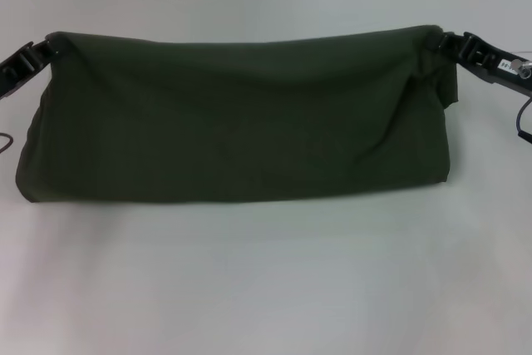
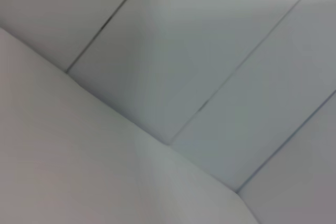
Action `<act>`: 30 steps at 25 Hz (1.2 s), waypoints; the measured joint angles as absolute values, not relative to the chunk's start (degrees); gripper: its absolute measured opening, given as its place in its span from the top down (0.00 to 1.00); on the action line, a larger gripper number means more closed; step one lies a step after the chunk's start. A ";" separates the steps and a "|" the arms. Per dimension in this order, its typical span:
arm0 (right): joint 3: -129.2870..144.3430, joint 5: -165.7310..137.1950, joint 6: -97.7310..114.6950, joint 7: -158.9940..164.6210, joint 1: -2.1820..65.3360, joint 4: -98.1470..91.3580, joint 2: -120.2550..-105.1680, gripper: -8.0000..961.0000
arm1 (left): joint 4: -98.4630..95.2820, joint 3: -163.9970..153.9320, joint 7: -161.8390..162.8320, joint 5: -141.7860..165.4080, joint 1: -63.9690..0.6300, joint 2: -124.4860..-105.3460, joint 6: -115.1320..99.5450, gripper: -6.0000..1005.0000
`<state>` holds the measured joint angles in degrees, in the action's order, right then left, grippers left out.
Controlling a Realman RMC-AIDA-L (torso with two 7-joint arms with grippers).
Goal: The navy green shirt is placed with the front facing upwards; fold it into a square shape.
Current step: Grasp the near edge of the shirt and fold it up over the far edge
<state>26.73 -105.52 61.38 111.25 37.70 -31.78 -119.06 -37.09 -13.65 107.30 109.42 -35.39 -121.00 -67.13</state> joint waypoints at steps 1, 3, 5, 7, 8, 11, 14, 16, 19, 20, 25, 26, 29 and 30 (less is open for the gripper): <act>26.76 -104.85 60.85 110.55 37.70 -31.70 -119.20 0.89 | -36.50 -13.65 106.39 108.82 -35.65 -121.06 -66.18 0.97; 26.99 -103.39 59.74 109.06 37.74 -31.03 -119.34 0.89 | -35.55 -13.65 104.67 107.76 -36.22 -121.24 -64.71 0.97; 27.12 -102.40 58.72 107.89 37.93 -30.32 -119.36 0.89 | -34.55 -13.65 102.87 106.64 -36.93 -121.50 -63.03 0.97; 27.16 -101.41 57.55 106.37 38.34 -29.46 -119.42 0.89 | -33.54 -13.64 100.89 105.37 -37.74 -121.80 -61.17 0.97; 27.16 -100.94 56.95 105.45 38.61 -28.92 -119.45 0.89 | -33.01 -13.64 99.79 104.58 -38.15 -121.99 -60.20 0.97; 27.20 -99.22 55.26 102.33 39.57 -27.11 -119.48 0.89 | -31.61 -13.64 96.76 102.07 -39.23 -122.53 -57.89 0.97; 27.22 -97.05 53.33 98.74 40.73 -24.95 -119.51 0.89 | -30.85 -13.62 93.74 100.03 -40.21 -123.21 -55.55 0.97; 27.22 -95.25 51.76 95.82 41.45 -23.21 -119.64 0.89 | -30.72 -13.62 92.21 98.93 -40.46 -123.65 -54.39 0.97; 27.26 -93.14 49.84 92.11 42.33 -21.19 -119.76 0.89 | -28.75 -13.62 88.37 95.99 -40.72 -123.92 -52.32 0.97; 27.29 -92.75 49.34 91.13 42.56 -20.60 -119.81 0.89 | -28.02 -13.62 87.02 94.85 -40.77 -123.92 -51.67 0.97; 27.32 -91.09 45.23 86.89 44.05 -17.95 -120.07 0.88 | -24.71 -13.58 80.19 90.20 -40.83 -123.92 -49.18 0.97; 27.32 -90.45 44.76 85.85 44.26 -17.37 -120.07 0.88 | -23.99 -13.52 78.66 89.31 -40.92 -123.94 -48.71 0.97; 27.31 -87.80 44.18 82.52 44.56 -15.88 -120.07 0.88 | -21.79 -13.28 74.45 86.83 -41.46 -123.97 -47.52 0.96; 27.32 -87.00 44.16 81.56 44.63 -15.53 -120.08 0.88 | -21.14 -13.19 73.16 86.06 -41.62 -123.97 -47.30 0.96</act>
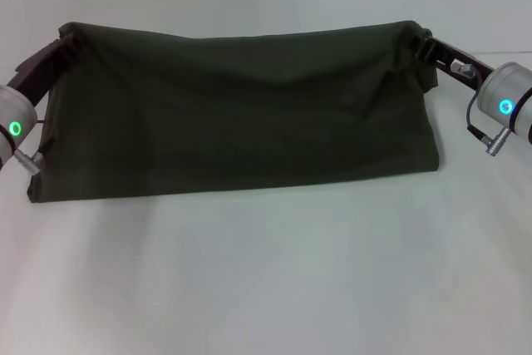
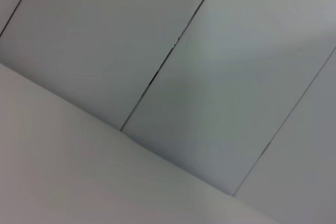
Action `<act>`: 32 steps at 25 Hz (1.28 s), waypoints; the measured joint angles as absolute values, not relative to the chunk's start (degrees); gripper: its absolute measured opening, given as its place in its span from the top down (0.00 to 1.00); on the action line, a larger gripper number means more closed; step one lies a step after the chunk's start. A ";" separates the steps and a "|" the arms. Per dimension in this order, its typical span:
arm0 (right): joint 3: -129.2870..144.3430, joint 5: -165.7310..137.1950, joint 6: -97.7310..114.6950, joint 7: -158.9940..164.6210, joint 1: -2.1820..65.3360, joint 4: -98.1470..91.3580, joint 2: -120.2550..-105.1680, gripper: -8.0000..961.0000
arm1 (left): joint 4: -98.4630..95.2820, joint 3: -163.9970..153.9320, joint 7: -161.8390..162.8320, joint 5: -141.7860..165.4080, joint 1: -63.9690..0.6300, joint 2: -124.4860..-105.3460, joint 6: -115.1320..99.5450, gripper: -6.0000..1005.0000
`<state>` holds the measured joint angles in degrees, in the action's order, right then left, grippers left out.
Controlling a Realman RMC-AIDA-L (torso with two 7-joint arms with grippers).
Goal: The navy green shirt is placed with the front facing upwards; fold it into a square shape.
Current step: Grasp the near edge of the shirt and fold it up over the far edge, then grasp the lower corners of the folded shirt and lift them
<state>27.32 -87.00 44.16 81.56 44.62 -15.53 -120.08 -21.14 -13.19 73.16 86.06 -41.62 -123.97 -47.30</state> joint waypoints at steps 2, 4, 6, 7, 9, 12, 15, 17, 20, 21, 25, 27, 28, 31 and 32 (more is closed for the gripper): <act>27.33 -85.50 44.10 79.91 44.78 -14.94 -120.12 0.88 | -19.88 -13.11 69.93 83.64 -41.86 -123.99 -47.12 0.96; 27.34 -84.68 43.98 79.11 44.86 -14.62 -120.13 0.88 | -18.82 -13.09 67.02 81.25 -41.94 -124.00 -47.08 0.96; 27.34 -84.38 43.72 78.86 44.99 -14.38 -120.14 0.88 | -18.04 -13.09 64.97 79.41 -42.00 -124.01 -47.08 0.96; 27.34 -84.37 43.47 78.85 45.05 -14.28 -120.14 0.88 | -17.72 -13.09 64.18 78.68 -42.03 -124.01 -47.12 0.96; 27.34 -84.35 42.71 78.74 45.30 -13.96 -120.14 0.88 | -16.92 -13.09 61.88 76.90 -42.05 -124.06 -47.36 0.96; 27.33 -84.32 41.97 77.81 45.60 -13.76 -120.14 0.88 | -15.60 -13.09 58.80 74.32 -42.05 -124.13 -47.56 0.96; 27.31 -84.30 41.95 77.41 45.76 -13.28 -120.14 0.88 | -14.17 -13.10 56.07 71.28 -42.04 -124.18 -47.66 0.96; 27.18 -84.28 41.93 77.39 45.78 -13.20 -120.13 0.81 | -13.56 -13.10 55.44 69.77 -41.98 -124.20 -47.70 0.92; 26.94 -84.28 41.69 77.38 45.79 -13.18 -120.14 0.70 | -13.34 -13.10 55.34 68.90 -41.86 -124.27 -47.78 0.79; 26.91 -84.28 41.59 77.38 45.79 -13.18 -120.14 0.67 | -13.34 -13.08 55.34 68.86 -41.80 -124.27 -47.79 0.74; 26.76 -84.13 41.51 77.65 45.50 -13.18 -120.13 0.47 | -13.31 -13.02 55.37 68.78 -41.50 -124.27 -47.82 0.56; 26.72 -83.55 41.63 77.84 45.19 -13.18 -120.11 0.40 | -13.29 -12.95 55.59 68.77 -41.19 -124.27 -47.84 0.48; 26.71 -82.97 41.72 77.92 44.99 -13.18 -120.08 0.39 | -13.28 -12.87 55.65 68.76 -40.96 -124.27 -47.87 0.44; 27.07 -81.90 42.23 79.41 44.09 -13.26 -119.79 0.35 | -13.23 -12.72 56.44 68.89 -40.23 -124.27 -47.94 0.36; 27.23 -81.95 42.57 80.33 43.76 -13.39 -119.69 0.33 | -13.23 -13.06 57.48 69.21 -39.93 -124.26 -47.95 0.36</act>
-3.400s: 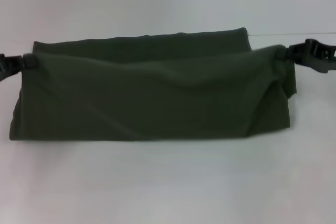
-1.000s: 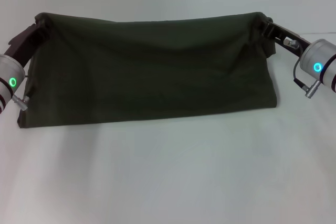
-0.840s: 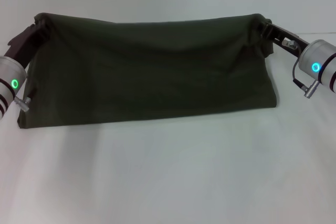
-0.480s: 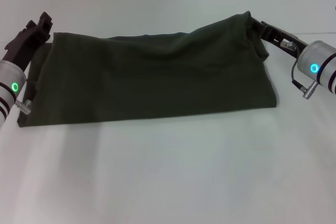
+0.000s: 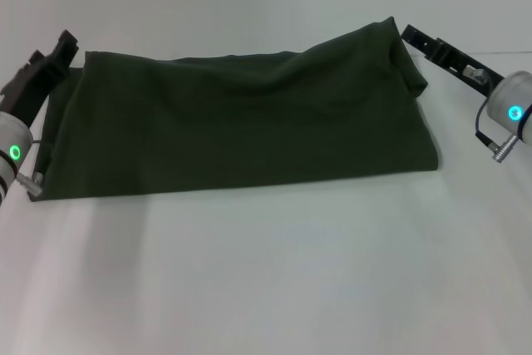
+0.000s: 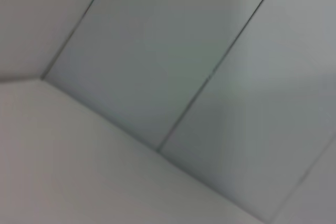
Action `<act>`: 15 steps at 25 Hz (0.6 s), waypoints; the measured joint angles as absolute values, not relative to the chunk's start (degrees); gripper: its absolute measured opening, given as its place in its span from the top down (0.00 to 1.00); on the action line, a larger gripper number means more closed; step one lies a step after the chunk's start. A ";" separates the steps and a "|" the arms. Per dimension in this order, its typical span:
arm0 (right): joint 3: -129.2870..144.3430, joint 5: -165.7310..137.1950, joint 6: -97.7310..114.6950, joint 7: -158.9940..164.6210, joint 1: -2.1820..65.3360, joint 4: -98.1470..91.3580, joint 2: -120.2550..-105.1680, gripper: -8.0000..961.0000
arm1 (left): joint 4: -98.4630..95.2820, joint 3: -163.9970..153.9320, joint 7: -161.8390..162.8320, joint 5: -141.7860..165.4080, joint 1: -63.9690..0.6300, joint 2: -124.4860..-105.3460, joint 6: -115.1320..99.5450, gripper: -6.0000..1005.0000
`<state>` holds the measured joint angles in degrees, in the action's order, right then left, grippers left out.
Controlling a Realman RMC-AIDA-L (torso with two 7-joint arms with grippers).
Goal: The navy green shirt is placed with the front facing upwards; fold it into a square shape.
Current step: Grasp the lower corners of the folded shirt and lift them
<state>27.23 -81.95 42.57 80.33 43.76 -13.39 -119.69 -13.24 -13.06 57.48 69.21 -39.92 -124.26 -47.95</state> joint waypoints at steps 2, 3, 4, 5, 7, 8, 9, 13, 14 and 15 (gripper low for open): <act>27.66 -82.50 43.70 82.17 43.00 -13.82 -119.49 0.31 | -14.32 -16.02 62.88 71.82 -38.77 -123.98 -47.87 0.35; 28.04 -82.82 44.44 83.36 42.40 -14.16 -119.34 0.29 | -15.41 -17.94 66.54 73.38 -38.09 -123.81 -47.76 0.35; 28.85 -83.06 45.42 84.88 41.58 -14.74 -119.16 0.28 | -16.81 -19.86 70.45 75.11 -37.36 -123.78 -47.71 0.35; 30.25 -83.38 46.46 87.07 40.66 -15.61 -118.95 0.27 | -19.03 -22.47 76.84 77.97 -36.34 -123.73 -47.69 0.35; 33.15 -83.78 47.63 90.91 38.98 -17.47 -118.61 0.27 | -23.23 -26.33 86.73 82.82 -34.49 -123.72 -47.95 0.34; 34.39 -83.93 48.13 92.51 38.21 -18.23 -118.46 0.27 | -25.29 -27.85 91.30 85.48 -33.51 -123.70 -48.17 0.34; 35.79 -84.04 48.61 94.17 37.25 -19.15 -118.27 0.27 | -27.43 -28.81 94.87 88.12 -32.63 -123.66 -48.62 0.34; 40.83 -84.11 51.17 99.46 33.74 -21.66 -117.42 0.27 | -33.79 -29.79 106.72 99.49 -30.32 -122.98 -50.92 0.33; 41.82 -84.12 51.59 100.12 33.06 -21.84 -117.22 0.27 | -34.53 -29.69 108.03 101.29 -30.15 -122.84 -51.09 0.32; 42.61 -84.12 52.04 100.45 32.42 -21.87 -116.94 0.27 | -35.67 -29.56 109.65 103.88 -29.94 -122.63 -51.28 0.32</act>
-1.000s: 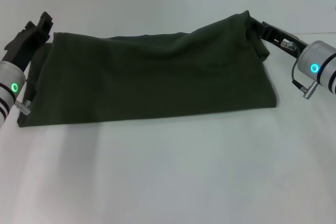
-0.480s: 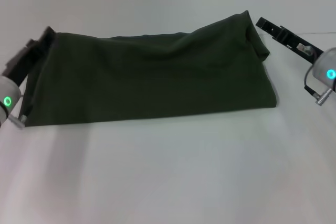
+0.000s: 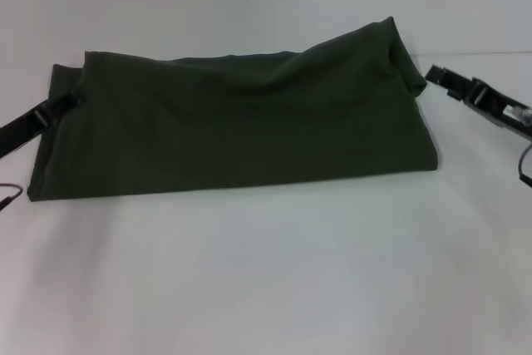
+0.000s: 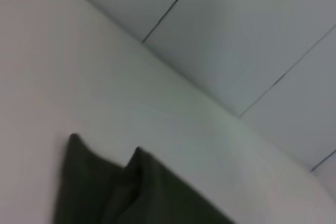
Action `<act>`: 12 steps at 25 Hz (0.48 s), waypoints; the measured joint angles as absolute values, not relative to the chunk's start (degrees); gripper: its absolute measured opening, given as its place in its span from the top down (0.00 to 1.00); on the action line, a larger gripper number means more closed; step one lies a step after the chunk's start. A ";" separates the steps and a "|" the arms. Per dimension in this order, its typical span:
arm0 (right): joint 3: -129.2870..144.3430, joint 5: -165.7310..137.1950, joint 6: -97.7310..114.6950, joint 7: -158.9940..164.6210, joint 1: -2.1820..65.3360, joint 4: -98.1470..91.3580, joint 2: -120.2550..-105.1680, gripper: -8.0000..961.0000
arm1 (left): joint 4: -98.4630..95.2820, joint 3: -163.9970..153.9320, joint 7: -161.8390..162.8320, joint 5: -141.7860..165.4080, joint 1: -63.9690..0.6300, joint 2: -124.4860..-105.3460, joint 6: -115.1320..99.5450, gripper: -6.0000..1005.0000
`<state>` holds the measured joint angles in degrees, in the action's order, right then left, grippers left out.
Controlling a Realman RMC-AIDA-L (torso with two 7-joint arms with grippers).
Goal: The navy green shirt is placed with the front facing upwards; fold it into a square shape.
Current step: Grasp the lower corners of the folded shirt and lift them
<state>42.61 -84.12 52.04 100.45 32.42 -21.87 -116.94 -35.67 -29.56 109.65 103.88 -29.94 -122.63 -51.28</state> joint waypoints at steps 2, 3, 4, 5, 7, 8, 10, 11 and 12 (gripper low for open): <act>43.33 -84.12 53.03 100.61 31.59 -21.88 -116.65 0.27 | -37.90 -29.46 112.77 109.25 -29.70 -122.22 -52.24 0.32; 43.45 -84.12 53.61 100.64 31.17 -21.88 -116.54 0.27 | -38.81 -29.45 114.14 111.76 -29.74 -121.92 -52.94 0.32; 43.52 -84.12 54.13 100.66 30.81 -21.88 -116.45 0.27 | -39.81 -29.45 115.74 114.85 -29.92 -121.57 -53.97 0.32; 43.53 -84.12 54.50 100.67 30.56 -21.89 -116.39 0.27 | -40.36 -29.45 116.62 116.87 -30.10 -121.34 -54.69 0.32; 43.55 -84.48 55.02 100.67 30.23 -21.91 -116.28 0.27 | -42.08 -29.42 118.29 121.65 -30.56 -120.93 -56.55 0.32; 43.55 -84.99 55.17 100.67 30.10 -21.91 -116.20 0.27 | -42.83 -29.42 118.71 122.97 -30.65 -120.83 -57.14 0.31; 43.57 -86.10 55.37 100.68 30.03 -21.91 -116.10 0.27 | -44.05 -29.42 119.29 125.45 -30.74 -120.49 -58.33 0.31; 43.58 -86.77 55.39 100.68 30.03 -21.87 -116.07 0.27 | -44.41 -29.38 119.45 126.51 -30.80 -120.34 -58.70 0.31; 43.59 -87.16 55.39 100.69 30.03 -21.81 -116.08 0.27 | -44.64 -29.35 119.56 127.46 -30.86 -120.26 -58.96 0.31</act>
<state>43.59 -87.16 55.39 100.69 30.03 -21.81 -116.08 -44.64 -29.35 119.56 127.46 -30.86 -120.26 -58.96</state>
